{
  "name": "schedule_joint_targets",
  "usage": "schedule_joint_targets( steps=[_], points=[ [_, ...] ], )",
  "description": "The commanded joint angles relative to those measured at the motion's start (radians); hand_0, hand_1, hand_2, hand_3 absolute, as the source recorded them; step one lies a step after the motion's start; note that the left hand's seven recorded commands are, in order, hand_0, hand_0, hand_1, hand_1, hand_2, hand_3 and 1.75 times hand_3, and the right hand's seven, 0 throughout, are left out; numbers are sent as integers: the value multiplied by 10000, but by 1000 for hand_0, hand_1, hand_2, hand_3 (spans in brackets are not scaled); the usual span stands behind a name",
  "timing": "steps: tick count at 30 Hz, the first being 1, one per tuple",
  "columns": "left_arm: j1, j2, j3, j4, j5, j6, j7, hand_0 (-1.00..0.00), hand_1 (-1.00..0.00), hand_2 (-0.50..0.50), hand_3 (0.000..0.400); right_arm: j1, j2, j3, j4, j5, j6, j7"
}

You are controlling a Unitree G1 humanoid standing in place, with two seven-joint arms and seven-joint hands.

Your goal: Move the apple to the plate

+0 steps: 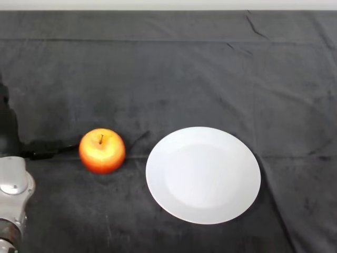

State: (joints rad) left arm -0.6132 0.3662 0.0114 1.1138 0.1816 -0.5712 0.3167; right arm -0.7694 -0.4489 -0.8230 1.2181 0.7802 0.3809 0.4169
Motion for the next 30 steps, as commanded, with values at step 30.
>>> schedule_joint_targets(
  steps=[30],
  points=[
    [1824,1381,-860,-5356,664,3850,-2463,0,0,0,0,-391,-214,-60,-176,190,-32,-8]
  ],
)
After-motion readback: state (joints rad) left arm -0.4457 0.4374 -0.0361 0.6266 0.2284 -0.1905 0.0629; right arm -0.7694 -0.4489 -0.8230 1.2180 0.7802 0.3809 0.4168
